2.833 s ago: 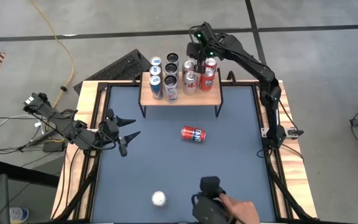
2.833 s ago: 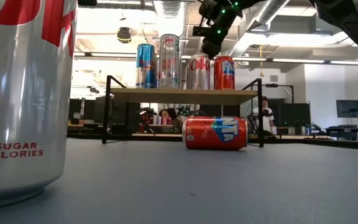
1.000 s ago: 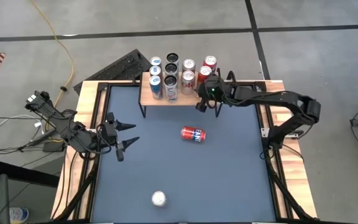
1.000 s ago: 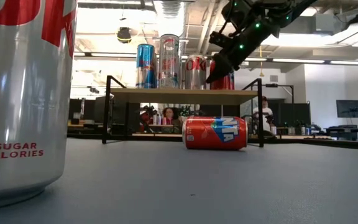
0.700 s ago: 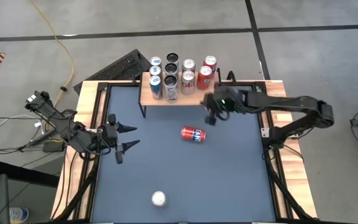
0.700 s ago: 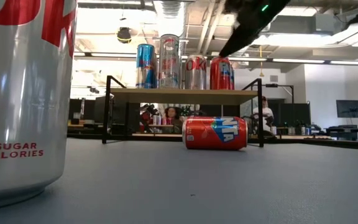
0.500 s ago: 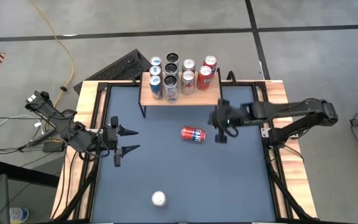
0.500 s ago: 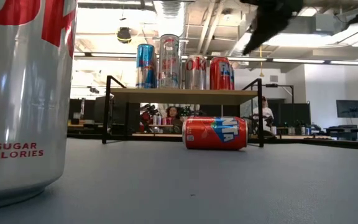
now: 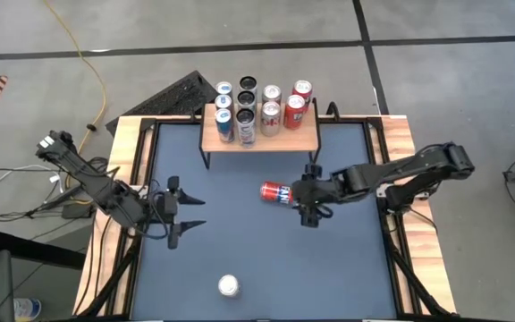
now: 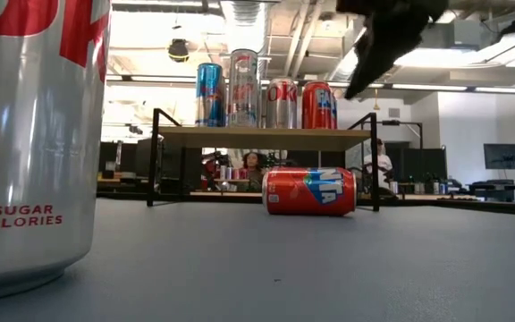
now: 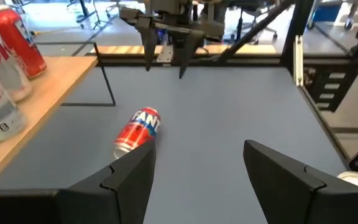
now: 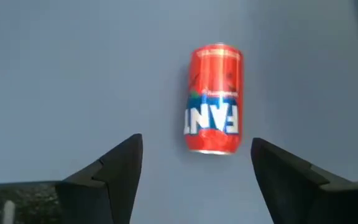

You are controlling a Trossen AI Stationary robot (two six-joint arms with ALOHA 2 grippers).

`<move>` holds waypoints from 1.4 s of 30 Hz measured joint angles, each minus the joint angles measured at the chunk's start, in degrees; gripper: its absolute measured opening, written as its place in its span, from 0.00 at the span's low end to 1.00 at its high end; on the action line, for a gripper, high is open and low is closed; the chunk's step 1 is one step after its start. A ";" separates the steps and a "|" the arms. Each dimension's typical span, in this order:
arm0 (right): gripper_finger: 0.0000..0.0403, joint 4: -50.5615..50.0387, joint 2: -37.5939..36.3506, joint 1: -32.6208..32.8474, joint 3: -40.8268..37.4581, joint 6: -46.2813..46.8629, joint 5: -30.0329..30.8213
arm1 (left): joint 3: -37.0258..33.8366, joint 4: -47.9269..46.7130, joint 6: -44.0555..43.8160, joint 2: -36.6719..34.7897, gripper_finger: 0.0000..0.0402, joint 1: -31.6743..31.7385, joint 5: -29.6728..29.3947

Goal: Place canned beverage on shelf
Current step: Adjust the orange soda can

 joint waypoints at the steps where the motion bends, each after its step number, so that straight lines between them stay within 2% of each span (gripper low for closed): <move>1: 0.70 -0.24 1.18 -0.43 0.03 -0.03 -0.02 | 0.00 0.05 -0.10 0.64 0.59 0.00 0.23; 5: 0.71 -1.49 6.01 -2.02 2.12 -0.48 0.86 | 0.00 0.90 -1.91 2.30 0.59 0.11 0.92; 10: 0.68 -9.40 7.52 -2.61 9.27 -7.11 18.63 | 0.02 2.33 -1.97 2.38 0.59 0.13 -0.76; 12: 0.64 -10.08 7.02 -3.79 12.68 -12.22 22.61 | 0.02 2.78 -1.27 2.40 0.59 0.11 -2.36; 18: 0.43 -11.02 4.92 -13.30 22.10 -26.24 19.31 | 0.02 3.01 -0.56 2.45 0.59 0.12 -3.60; 23: 0.40 -10.02 4.49 -23.48 27.33 -33.80 18.46 | 0.02 2.67 -0.37 2.45 0.59 0.11 -3.67; 25: 0.38 -8.99 4.54 -26.59 28.40 -35.85 15.14 | 0.02 2.45 -0.32 2.50 0.59 0.11 -4.01; 28: 0.34 -9.84 4.78 -30.62 28.39 -37.66 5.88 | 0.02 2.46 -0.30 2.53 0.59 0.11 -4.49; 34: 0.31 -9.22 7.72 -34.84 28.39 -40.98 4.25 | 0.02 2.48 0.31 2.53 0.59 0.11 -5.73; 42: 0.32 -8.27 11.62 -35.96 28.39 -45.79 5.87 | 0.02 2.38 0.33 2.53 0.59 0.17 -6.68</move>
